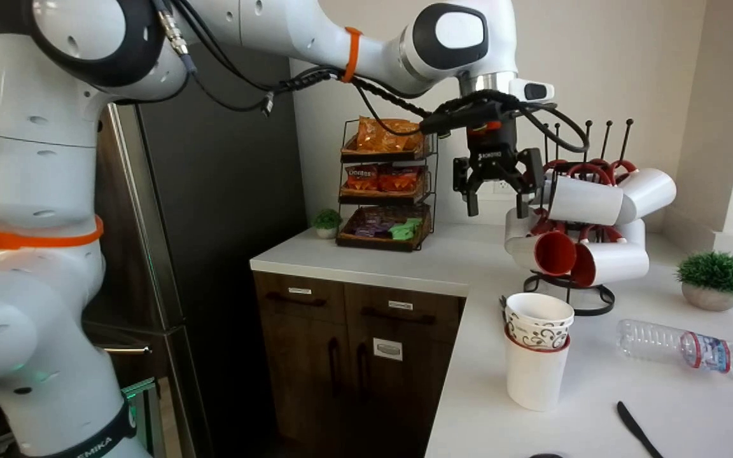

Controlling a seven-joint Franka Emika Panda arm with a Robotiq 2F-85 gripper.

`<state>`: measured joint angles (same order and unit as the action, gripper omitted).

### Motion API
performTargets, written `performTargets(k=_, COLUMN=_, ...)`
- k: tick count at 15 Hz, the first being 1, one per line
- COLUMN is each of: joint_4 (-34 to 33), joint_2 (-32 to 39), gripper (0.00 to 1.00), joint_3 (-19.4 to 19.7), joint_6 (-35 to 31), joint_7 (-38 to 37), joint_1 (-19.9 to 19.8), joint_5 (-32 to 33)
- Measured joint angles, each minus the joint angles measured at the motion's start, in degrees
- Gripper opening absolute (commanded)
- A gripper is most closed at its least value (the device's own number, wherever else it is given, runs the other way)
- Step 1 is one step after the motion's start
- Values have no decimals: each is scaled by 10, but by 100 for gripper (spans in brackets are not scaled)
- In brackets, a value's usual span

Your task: Slightly pull the cup to the left

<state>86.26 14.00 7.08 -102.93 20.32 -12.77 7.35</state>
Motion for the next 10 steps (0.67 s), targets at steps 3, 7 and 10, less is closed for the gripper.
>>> performTargets(k=3, joint_4=30, joint_2=-53, gripper=100, joint_3=18, joint_6=0, joint_7=-62, joint_1=-6, joint_5=-10)
performTargets(k=7, joint_4=73, joint_2=-106, gripper=100, joint_3=38, joint_6=-15, joint_7=-136, joint_1=-6, joint_5=5)
performTargets(k=10, joint_4=86, joint_2=-118, gripper=100, joint_3=39, joint_6=-18, joint_7=-147, joint_1=-6, joint_5=7)
